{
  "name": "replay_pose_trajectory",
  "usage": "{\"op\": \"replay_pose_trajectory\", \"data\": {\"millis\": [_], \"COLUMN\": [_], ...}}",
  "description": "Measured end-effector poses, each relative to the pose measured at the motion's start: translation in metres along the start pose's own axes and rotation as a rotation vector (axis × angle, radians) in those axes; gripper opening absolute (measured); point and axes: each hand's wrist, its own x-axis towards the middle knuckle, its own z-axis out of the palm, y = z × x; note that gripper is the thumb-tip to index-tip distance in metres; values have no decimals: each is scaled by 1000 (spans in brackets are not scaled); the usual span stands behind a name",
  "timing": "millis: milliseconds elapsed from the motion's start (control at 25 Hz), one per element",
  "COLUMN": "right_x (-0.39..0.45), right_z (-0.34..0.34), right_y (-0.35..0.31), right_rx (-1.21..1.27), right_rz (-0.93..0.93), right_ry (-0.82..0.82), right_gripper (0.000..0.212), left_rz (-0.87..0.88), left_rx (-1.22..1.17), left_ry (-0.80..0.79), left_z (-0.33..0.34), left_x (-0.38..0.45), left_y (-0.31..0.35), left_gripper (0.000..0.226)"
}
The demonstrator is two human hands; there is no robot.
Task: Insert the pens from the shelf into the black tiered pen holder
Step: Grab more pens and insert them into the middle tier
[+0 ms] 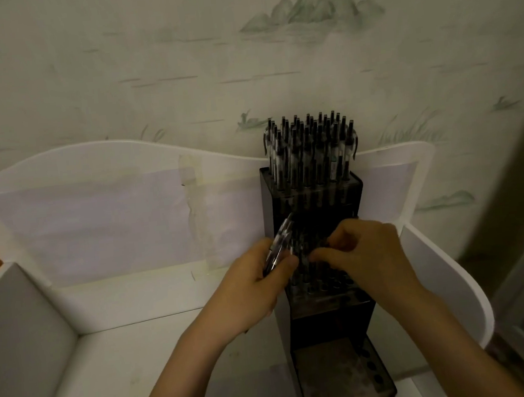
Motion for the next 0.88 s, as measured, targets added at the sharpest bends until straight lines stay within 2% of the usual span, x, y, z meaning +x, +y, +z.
{"op": "replay_pose_trajectory", "data": {"millis": [240,360,440,520,600,720,880], "right_x": [-3,-9,-11,-10,-10,-11,-11], "right_z": [-2,-7,-11,-10,-10,-15,-22], "right_y": [7,-1,-7,-13,-15,-19,-19], "right_rx": [-4,66,137,186,251,367,527], "right_rz": [44,15,-46,-98,-110,-30,49], "right_ry": [-46,69,123,68,-70,-238,-194], "right_gripper": [24,25,16,12,20,20,17], "left_rz": [19,38,49,60,76,115,125], "left_rx": [60,76,90,83,69,97,95], "left_ry": [3,6,3,-18,-60,-115,-114], "left_z": [2,4,6,9,13,16,16], "left_x": [1,3,5,5,4,2,4], "left_y": [-2,-1,-1,1,4,9,11], "left_gripper": [20,18,20,18,16,17,16]}}
